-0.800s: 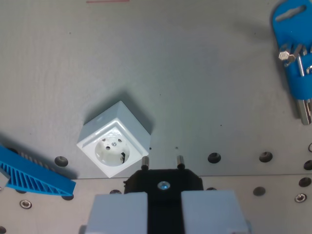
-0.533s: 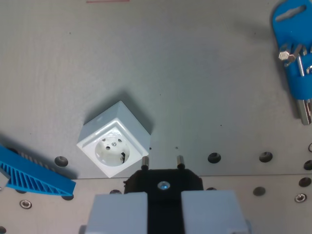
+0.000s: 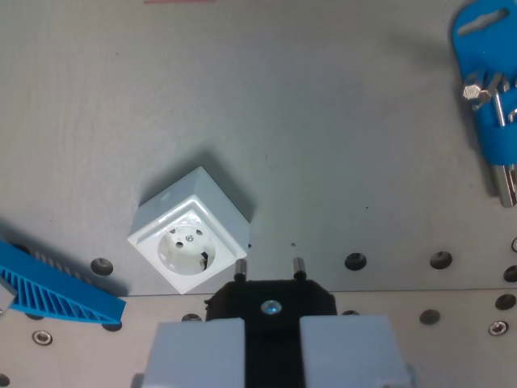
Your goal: Move above the white socket
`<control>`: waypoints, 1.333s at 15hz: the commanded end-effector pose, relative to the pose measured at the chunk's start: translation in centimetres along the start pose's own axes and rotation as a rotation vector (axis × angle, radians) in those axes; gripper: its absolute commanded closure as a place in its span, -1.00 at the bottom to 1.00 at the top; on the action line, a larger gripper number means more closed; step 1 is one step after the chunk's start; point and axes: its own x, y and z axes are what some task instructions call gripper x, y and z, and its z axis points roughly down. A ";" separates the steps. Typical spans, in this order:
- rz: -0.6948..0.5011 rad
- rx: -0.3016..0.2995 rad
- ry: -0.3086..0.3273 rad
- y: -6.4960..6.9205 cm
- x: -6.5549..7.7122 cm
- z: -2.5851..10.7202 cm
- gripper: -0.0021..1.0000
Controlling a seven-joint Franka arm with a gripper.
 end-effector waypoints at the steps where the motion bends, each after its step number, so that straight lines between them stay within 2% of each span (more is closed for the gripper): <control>1: -0.054 0.001 0.006 -0.1 -0.3 0.5 1.00; 9: -0.141 0.001 0.052 -0.5 -1.3 1.8 1.00; 20: -0.317 -0.010 0.066 -1.7 -3.4 5.1 1.00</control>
